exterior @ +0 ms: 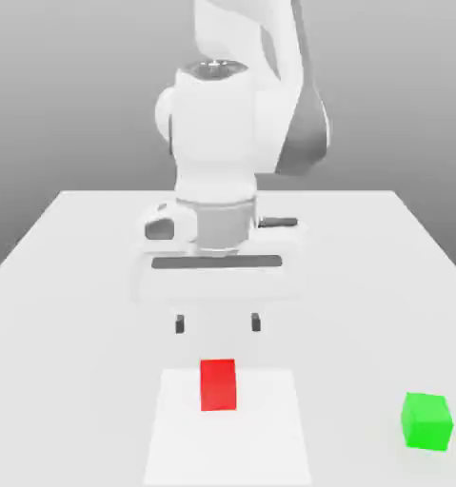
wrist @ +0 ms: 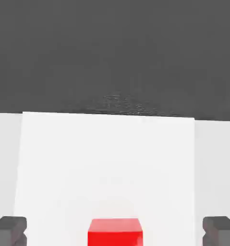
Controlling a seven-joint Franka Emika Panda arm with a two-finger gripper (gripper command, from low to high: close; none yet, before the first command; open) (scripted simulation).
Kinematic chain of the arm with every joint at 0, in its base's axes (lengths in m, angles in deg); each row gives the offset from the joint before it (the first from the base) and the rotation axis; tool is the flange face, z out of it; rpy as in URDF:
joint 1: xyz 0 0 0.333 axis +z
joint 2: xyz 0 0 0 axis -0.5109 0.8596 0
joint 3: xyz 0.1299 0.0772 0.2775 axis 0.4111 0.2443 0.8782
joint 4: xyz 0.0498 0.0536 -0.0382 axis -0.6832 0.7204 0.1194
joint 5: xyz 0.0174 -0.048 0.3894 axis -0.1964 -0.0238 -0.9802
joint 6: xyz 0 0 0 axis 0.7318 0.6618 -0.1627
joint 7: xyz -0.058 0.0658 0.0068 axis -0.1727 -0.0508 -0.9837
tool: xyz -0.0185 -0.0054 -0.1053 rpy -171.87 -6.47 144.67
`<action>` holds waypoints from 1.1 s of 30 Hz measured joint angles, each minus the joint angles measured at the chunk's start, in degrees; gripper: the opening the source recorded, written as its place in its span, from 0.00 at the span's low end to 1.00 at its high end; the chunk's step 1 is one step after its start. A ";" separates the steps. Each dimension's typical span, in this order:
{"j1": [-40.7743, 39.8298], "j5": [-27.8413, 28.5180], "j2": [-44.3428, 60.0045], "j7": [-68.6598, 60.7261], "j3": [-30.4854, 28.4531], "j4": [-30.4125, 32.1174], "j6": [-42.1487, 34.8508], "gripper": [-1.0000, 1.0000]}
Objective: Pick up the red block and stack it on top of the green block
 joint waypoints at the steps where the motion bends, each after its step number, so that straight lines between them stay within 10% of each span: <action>1: 0.03 -0.11 2.19 -0.18 0.02 0.26 1.75 0.50; 6: -0.66 -1.76 12.67 -1.47 1.09 -0.68 10.61 0.50; 7: -1.00 -2.01 14.57 -1.64 1.48 -0.93 12.23 0.00; 21: -1.22 0.09 2.19 -0.07 1.23 0.73 1.50 0.00; 33: 15.43 3.48 9.48 4.55 12.80 -18.15 -10.49 0.00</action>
